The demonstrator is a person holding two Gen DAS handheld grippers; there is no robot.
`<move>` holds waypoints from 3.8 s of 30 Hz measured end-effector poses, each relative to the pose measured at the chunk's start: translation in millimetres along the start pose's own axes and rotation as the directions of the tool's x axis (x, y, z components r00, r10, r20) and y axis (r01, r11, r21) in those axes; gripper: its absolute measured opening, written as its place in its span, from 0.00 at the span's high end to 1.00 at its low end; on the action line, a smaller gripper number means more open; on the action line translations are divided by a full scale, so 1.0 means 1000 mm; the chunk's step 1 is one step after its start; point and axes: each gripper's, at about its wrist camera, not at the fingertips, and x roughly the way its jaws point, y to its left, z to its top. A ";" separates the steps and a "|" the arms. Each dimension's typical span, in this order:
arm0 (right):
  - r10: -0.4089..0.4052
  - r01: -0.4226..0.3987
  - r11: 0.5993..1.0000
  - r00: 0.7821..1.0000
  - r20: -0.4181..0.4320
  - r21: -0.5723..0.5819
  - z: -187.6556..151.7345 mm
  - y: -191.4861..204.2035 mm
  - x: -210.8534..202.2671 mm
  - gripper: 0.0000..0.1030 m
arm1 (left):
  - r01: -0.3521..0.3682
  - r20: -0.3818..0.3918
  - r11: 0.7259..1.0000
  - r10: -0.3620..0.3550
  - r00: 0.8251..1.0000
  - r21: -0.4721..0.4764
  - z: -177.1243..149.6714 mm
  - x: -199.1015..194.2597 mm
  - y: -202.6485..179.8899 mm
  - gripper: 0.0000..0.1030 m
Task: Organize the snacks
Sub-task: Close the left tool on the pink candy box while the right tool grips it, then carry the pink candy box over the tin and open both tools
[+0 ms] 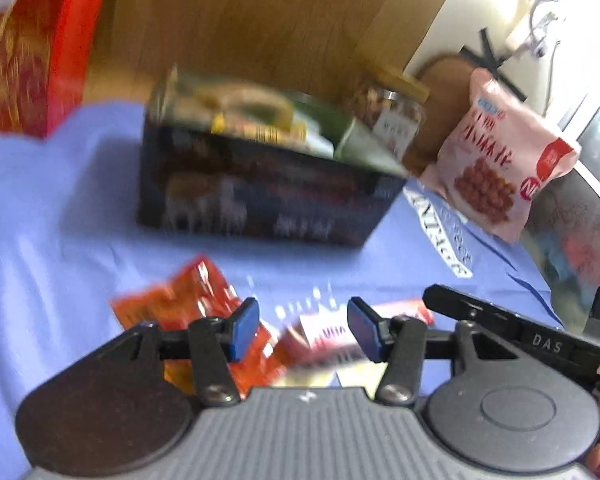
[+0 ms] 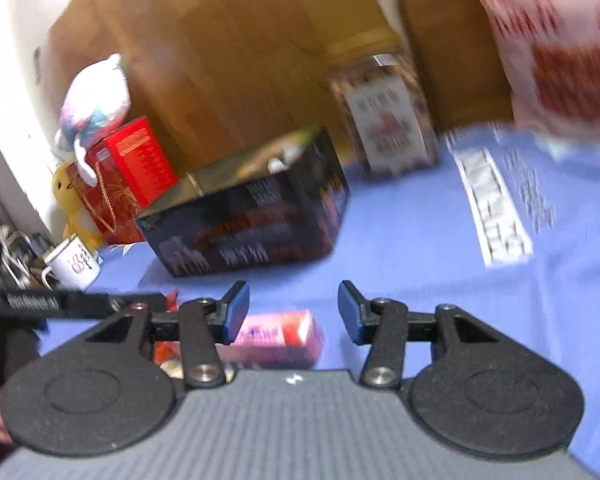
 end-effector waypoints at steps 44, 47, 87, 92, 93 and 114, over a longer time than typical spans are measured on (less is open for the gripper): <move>0.080 -0.084 0.988 0.996 -0.040 -0.130 -0.126 0.067 -0.103 0.52 | 0.094 0.007 0.993 -0.093 0.996 -0.072 -0.135 -0.122 -0.004 0.55; 0.086 -0.091 0.984 0.995 -0.042 -0.153 -0.128 0.068 -0.104 0.52 | 0.120 0.001 0.990 -0.120 0.993 -0.074 -0.137 -0.126 -0.002 0.55; 0.021 0.038 0.936 0.986 0.164 -0.351 -0.008 0.098 -0.007 0.54 | 0.026 0.262 0.993 -0.056 0.963 0.116 0.027 -0.099 -0.013 0.60; 0.015 0.069 0.919 0.978 0.207 -0.389 0.034 0.093 0.027 0.54 | -0.013 0.282 0.993 -0.021 0.959 0.117 0.072 -0.067 -0.003 0.60; 0.011 0.075 0.915 0.978 0.210 -0.396 0.041 0.091 0.034 0.54 | -0.020 0.281 0.994 -0.010 0.960 0.105 0.081 -0.058 0.002 0.60; 0.077 -0.021 0.928 0.988 0.136 -0.373 0.009 0.079 0.033 0.49 | -0.065 0.237 0.997 0.054 0.970 0.037 0.047 -0.053 0.021 0.55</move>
